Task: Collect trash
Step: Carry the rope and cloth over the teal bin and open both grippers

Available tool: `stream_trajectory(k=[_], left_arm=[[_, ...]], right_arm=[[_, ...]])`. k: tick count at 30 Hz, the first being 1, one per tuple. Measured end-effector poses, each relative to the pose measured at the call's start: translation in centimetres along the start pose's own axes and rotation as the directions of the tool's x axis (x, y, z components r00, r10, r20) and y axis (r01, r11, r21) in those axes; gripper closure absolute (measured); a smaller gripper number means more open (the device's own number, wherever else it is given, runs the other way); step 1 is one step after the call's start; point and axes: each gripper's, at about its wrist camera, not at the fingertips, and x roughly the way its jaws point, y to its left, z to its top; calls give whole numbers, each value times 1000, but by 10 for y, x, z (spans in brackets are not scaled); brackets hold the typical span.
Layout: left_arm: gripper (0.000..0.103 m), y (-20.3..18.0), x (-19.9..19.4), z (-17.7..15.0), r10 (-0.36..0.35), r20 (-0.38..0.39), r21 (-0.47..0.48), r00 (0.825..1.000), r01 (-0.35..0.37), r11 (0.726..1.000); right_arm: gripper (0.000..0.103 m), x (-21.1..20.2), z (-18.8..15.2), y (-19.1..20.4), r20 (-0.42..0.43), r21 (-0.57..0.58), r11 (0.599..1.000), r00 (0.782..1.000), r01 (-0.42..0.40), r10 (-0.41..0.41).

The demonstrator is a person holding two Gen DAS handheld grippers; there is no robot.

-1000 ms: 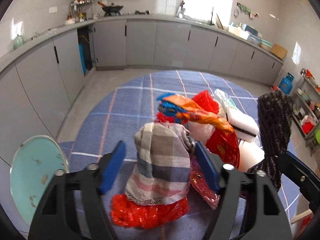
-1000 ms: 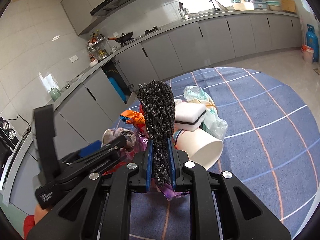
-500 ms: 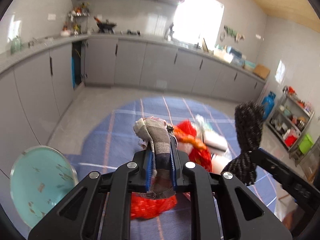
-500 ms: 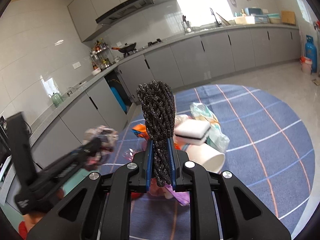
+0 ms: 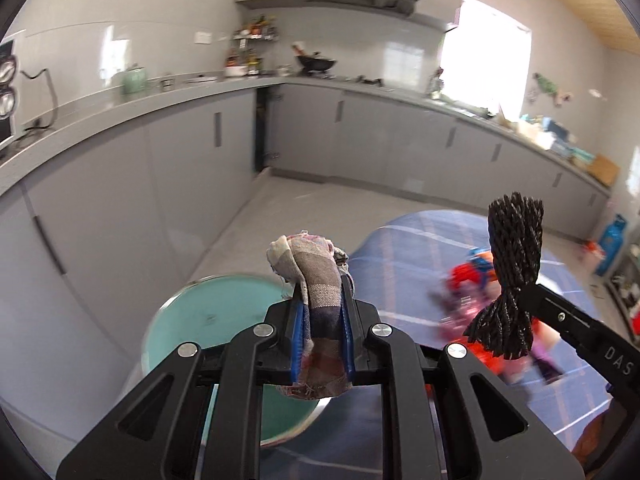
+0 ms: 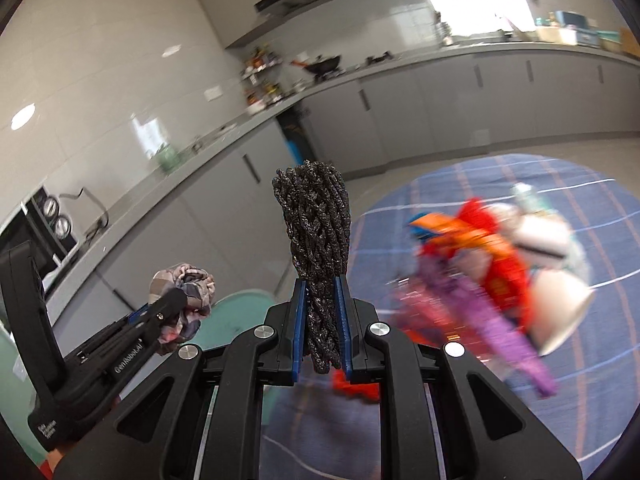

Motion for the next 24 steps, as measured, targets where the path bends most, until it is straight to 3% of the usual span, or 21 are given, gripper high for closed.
stream_trajectory(k=[7,24], left_arm=[[88,36,12,-9,77,-57,-40,995,-79,996],[88,78,49,-31,122,-169,-88,978,-138,987]], right_arm=[[87,41,-14,38,-97,-40,998,994,-45,41],[87,110,-48,78,-265,-78,994,962,-82,58]])
